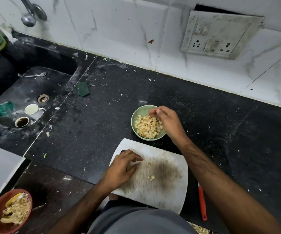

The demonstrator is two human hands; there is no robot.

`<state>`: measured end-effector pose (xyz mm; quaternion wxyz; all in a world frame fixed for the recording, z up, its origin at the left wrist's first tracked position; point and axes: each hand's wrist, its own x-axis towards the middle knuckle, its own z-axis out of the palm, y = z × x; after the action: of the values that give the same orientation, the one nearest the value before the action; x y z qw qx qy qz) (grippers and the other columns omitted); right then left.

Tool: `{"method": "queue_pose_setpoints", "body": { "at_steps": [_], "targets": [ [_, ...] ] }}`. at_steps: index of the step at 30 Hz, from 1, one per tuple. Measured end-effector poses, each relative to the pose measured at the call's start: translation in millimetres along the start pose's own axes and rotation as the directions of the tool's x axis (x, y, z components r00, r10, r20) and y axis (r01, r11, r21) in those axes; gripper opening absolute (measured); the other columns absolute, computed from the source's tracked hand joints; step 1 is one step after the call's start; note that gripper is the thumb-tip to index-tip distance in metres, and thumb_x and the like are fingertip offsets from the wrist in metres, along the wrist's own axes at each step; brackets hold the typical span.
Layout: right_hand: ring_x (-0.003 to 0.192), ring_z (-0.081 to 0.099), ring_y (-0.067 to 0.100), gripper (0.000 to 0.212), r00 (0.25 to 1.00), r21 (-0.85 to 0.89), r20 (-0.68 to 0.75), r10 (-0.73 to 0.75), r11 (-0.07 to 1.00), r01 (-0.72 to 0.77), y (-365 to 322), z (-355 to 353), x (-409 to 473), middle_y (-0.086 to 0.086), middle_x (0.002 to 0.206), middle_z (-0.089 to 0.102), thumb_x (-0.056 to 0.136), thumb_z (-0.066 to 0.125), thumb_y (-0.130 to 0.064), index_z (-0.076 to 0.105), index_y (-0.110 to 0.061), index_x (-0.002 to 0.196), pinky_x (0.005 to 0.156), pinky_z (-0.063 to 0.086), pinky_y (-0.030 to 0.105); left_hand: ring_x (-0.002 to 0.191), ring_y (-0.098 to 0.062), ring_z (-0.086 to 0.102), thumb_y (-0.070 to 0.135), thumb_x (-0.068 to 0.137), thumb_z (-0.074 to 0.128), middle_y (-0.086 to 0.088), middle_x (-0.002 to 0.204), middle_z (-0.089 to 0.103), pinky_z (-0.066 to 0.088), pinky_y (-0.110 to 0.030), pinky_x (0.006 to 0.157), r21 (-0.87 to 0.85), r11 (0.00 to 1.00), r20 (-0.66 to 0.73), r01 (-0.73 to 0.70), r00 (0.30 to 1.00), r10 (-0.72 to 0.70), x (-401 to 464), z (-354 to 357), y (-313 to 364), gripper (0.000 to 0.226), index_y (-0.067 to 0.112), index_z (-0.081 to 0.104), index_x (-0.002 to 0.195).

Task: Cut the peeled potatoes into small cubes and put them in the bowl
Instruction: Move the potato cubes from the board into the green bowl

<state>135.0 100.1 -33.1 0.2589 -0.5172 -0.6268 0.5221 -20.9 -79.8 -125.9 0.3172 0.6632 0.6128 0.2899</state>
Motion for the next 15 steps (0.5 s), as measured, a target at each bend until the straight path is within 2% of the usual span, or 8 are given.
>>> {"method": "queue_pose_setpoints", "body": {
  "at_steps": [3, 5, 6, 8, 10, 12, 15],
  "targets": [
    [0.091, 0.069, 0.019, 0.024, 1.000, 0.188, 0.010, 0.023, 0.982, -0.024, -9, -16, -13, 0.010, 0.097, 0.073, 0.101, 0.045, -0.003, 0.068, 0.001, 0.102, 0.086, 0.054, 0.032, 0.096, -0.001, 0.056, 0.034, 0.090, 0.072, 0.018, 0.108, 0.059, 0.052, -0.030, 0.082, 0.065, 0.997, 0.035, -0.047, 0.998, 0.045, -1, 9, -2, 0.031, 0.028, 0.067, 0.120],
    [0.081, 0.066, 0.018, 0.018, 0.993, 0.204, 0.112, 0.040, 0.977, -0.063, -4, -28, -31, 0.012, 0.090, 0.069, 0.100, 0.048, -0.001, 0.065, 0.003, 0.104, 0.075, 0.056, 0.030, 0.096, -0.003, 0.056, 0.039, 0.086, 0.075, 0.014, 0.112, 0.059, 0.052, -0.031, 0.085, 0.116, 0.992, 0.060, -0.057, 0.997, 0.051, -1, 13, -2, 0.041, 0.027, 0.066, 0.125],
    [0.078, 0.066, 0.018, 0.013, 0.980, 0.127, 0.190, 0.052, 0.989, -0.077, 2, -33, -43, 0.010, 0.088, 0.069, 0.099, 0.053, -0.002, 0.065, 0.000, 0.103, 0.071, 0.056, 0.030, 0.098, -0.006, 0.057, 0.041, 0.085, 0.076, 0.012, 0.113, 0.060, 0.052, -0.033, 0.087, 0.153, 0.986, 0.070, -0.062, 0.996, 0.051, 1, 14, -2, 0.046, 0.026, 0.065, 0.127],
    [0.076, 0.067, 0.014, 0.009, 0.939, -0.163, 0.327, 0.107, 0.985, -0.056, 28, -33, -71, 0.002, 0.088, 0.070, 0.092, 0.064, -0.005, 0.066, -0.010, 0.099, 0.069, 0.056, 0.029, 0.101, -0.014, 0.060, 0.044, 0.085, 0.074, 0.008, 0.114, 0.060, 0.049, -0.038, 0.090, 0.259, 0.963, 0.106, -0.080, 0.993, 0.054, 3, 17, 1, 0.050, 0.026, 0.063, 0.131],
    [0.076, 0.062, 0.007, 0.019, 0.910, -0.398, 0.388, 0.148, 0.917, 0.020, 62, -22, -96, -0.003, 0.090, 0.065, 0.082, 0.073, -0.005, 0.065, -0.017, 0.094, 0.071, 0.052, 0.028, 0.101, -0.017, 0.061, 0.043, 0.086, 0.072, 0.007, 0.113, 0.059, 0.048, -0.041, 0.089, 0.334, 0.936, 0.137, -0.113, 0.988, 0.070, 7, 20, 5, 0.050, 0.027, 0.062, 0.132],
    [0.079, 0.055, 0.006, 0.033, 0.908, -0.507, 0.389, 0.154, 0.859, 0.071, 88, -6, -116, -0.006, 0.098, 0.054, 0.073, 0.082, -0.014, 0.060, -0.020, 0.097, 0.073, 0.045, 0.023, 0.099, -0.018, 0.061, 0.037, 0.087, 0.073, 0.006, 0.111, 0.059, 0.049, -0.039, 0.083, 0.343, 0.928, 0.157, -0.146, 0.983, 0.097, 10, 24, 6, 0.048, 0.025, 0.063, 0.132],
    [0.091, 0.052, 0.010, 0.042, 0.938, -0.529, 0.342, 0.057, 0.836, 0.142, 103, 14, -130, -0.006, 0.106, 0.046, 0.071, 0.083, -0.025, 0.057, -0.020, 0.103, 0.078, 0.046, 0.029, 0.099, -0.019, 0.060, 0.030, 0.090, 0.067, 0.005, 0.109, 0.058, 0.051, -0.039, 0.078, 0.324, 0.931, 0.179, -0.168, 0.977, 0.114, 13, 27, 7, 0.040, 0.023, 0.064, 0.129]
  ]
}}
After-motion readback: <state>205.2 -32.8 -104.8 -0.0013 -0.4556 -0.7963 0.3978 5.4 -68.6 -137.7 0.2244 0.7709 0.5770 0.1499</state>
